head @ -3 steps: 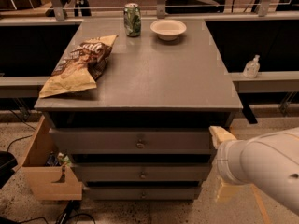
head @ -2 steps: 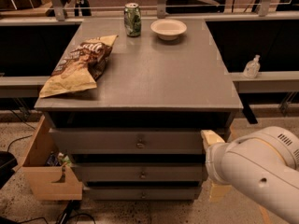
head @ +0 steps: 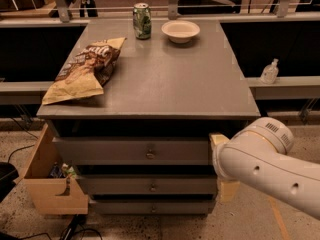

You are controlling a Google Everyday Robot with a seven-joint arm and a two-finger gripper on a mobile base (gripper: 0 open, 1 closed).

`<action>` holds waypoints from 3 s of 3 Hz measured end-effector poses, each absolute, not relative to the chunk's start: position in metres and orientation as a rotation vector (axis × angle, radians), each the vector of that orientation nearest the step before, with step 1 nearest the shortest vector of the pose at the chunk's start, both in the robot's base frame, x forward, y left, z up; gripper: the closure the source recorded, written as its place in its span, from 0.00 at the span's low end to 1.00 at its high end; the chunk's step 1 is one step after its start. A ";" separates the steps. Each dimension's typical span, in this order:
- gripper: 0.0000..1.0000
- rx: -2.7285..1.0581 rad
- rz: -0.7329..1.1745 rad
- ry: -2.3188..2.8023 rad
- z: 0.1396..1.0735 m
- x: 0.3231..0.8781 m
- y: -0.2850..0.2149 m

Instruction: Open top drawer

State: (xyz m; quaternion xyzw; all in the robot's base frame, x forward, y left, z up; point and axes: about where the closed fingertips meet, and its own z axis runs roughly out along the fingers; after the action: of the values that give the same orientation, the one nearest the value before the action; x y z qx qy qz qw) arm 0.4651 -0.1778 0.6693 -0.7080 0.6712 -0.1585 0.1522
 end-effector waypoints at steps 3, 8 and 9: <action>0.48 -2.016 -0.361 1.930 0.652 0.499 -0.180; 1.00 -2.050 -0.313 1.932 0.670 0.477 -0.178; 1.00 -2.051 -0.312 1.932 0.674 0.477 -0.178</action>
Offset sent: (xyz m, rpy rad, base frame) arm 0.0427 -0.0072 -0.0095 0.0462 0.0170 0.0014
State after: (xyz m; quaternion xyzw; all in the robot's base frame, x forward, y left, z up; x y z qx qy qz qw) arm 0.4768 -0.1778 0.6742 -0.7149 0.6736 -0.1089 0.1528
